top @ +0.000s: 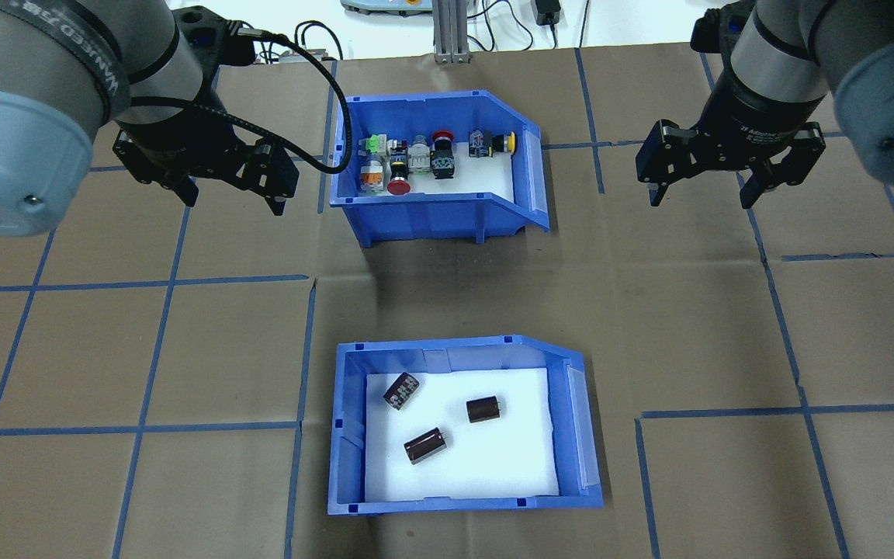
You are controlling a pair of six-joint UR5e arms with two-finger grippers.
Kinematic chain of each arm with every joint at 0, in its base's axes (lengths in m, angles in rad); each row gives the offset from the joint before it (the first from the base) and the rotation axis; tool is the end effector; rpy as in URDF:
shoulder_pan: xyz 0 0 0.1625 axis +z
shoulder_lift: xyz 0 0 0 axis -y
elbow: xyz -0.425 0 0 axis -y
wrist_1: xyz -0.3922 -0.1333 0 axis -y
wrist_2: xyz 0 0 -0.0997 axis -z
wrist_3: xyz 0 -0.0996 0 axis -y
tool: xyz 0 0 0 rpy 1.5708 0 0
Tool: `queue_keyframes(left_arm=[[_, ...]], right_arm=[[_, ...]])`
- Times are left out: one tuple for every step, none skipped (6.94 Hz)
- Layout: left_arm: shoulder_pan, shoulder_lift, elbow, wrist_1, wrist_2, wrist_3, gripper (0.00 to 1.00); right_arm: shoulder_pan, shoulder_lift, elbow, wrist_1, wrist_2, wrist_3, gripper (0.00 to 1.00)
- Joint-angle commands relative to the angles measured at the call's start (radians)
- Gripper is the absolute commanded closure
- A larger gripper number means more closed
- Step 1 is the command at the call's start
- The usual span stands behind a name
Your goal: Place battery box in front
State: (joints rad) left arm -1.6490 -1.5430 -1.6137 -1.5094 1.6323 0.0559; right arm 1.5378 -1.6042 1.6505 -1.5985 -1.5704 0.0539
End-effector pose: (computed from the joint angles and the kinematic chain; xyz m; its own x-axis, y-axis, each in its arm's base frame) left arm -0.1646 -0.4731 0.4867 -0.9894 0.1307 -0.0639 0.1335 0.9901 -0.0428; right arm 0.1176 -0.4796 0.4677 -0.9962 0.0868 0.0006 0.0868 0.9961 0.0186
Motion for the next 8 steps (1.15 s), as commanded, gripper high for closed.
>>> queue_keyframes(left_arm=[[-0.002,-0.005,-0.002,0.000,0.000,-0.002,0.02],[-0.002,-0.005,-0.002,0.000,0.000,-0.002,0.02],[-0.002,-0.008,-0.002,0.000,-0.002,-0.001,0.02],[-0.002,-0.006,-0.003,0.000,-0.002,-0.002,0.02],[-0.002,-0.005,-0.011,0.000,-0.002,-0.001,0.02],[-0.002,0.016,-0.034,0.003,-0.003,-0.014,0.02],[-0.002,0.027,-0.057,0.018,-0.029,-0.018,0.02],[-0.002,0.029,-0.061,0.023,-0.066,-0.043,0.02]], right_arm=[[0.001,0.000,0.000,0.000,-0.002,0.000,0.00],[0.001,0.001,0.000,0.000,-0.002,0.000,0.00],[0.001,0.001,0.000,0.002,-0.005,-0.002,0.00],[0.002,0.001,-0.001,0.000,-0.005,-0.002,0.00],[0.002,0.007,-0.011,-0.003,-0.010,-0.005,0.00],[0.002,0.007,-0.014,-0.005,-0.011,-0.005,0.00],[0.002,0.012,-0.015,-0.003,-0.010,-0.006,0.00],[0.002,0.016,-0.015,-0.026,-0.002,-0.009,0.00]])
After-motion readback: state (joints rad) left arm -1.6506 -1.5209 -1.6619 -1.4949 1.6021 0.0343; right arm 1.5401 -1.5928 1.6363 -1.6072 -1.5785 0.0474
